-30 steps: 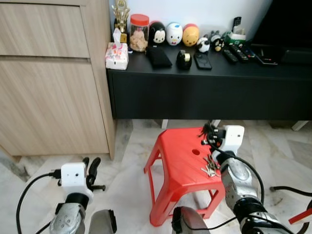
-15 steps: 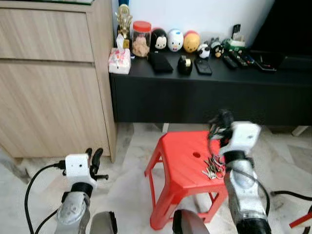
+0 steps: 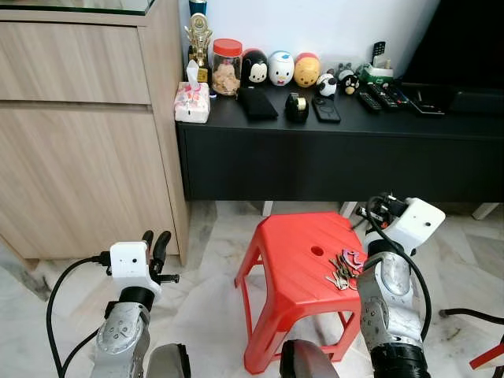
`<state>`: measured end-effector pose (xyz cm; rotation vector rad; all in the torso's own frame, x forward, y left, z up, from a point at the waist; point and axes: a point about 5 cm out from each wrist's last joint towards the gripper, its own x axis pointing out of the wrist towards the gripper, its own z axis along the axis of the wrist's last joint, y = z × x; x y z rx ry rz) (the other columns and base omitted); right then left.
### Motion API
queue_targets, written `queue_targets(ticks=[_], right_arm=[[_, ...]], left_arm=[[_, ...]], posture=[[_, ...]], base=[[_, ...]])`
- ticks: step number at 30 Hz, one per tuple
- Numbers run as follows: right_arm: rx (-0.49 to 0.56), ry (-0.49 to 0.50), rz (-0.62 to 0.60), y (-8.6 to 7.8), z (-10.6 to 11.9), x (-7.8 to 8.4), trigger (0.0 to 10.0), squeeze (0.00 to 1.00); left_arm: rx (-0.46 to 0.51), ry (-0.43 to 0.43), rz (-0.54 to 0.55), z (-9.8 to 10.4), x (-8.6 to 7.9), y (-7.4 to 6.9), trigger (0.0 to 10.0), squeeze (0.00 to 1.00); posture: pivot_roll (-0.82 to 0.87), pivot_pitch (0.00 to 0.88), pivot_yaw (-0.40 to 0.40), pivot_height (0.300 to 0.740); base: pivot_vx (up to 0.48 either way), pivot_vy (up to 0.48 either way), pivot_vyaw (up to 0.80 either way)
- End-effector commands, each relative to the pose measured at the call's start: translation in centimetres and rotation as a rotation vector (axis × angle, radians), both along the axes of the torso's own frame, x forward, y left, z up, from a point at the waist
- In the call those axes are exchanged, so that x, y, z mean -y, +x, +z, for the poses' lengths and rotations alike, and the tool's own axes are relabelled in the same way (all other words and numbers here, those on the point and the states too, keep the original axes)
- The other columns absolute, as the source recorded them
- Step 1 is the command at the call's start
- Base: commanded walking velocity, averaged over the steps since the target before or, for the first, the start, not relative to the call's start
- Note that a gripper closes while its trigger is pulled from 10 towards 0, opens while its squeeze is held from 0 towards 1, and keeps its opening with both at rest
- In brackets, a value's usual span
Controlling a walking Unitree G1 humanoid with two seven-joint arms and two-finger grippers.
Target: Hang keys on a hook
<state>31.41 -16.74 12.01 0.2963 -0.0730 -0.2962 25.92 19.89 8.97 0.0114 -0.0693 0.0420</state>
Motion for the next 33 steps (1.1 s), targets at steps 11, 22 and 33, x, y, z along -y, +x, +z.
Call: queue_targets(ticks=[11, 22, 33], right_arm=[[0.021, -0.136, 0.115, -0.7, -0.1, -1.2, 10.0, 0.0], [0.014, -0.133, 0.161, -1.0, -0.5, -1.8, 10.0, 0.0], [0.024, -0.136, 0.174, -0.9, -0.3, -2.0, 10.0, 0.0]], left_arm=[[-0.013, -0.038, -0.019, -0.9, 1.3, -0.2, 10.0, 0.0], [-0.03, -0.021, -0.001, -1.4, 0.5, -0.7, 10.0, 0.0], [-0.112, 0.055, 0.124, -3.1, -3.2, -1.1, 10.0, 0.0]], posture=[[0.09, 0.0, -0.123, 0.608], [0.09, 0.0, -0.118, 0.683], [0.09, 0.0, -0.13, 0.74]], base=[[0.0, 0.0, 0.0], [0.0, 0.0, 0.0], [0.0, 0.0, 0.0]])
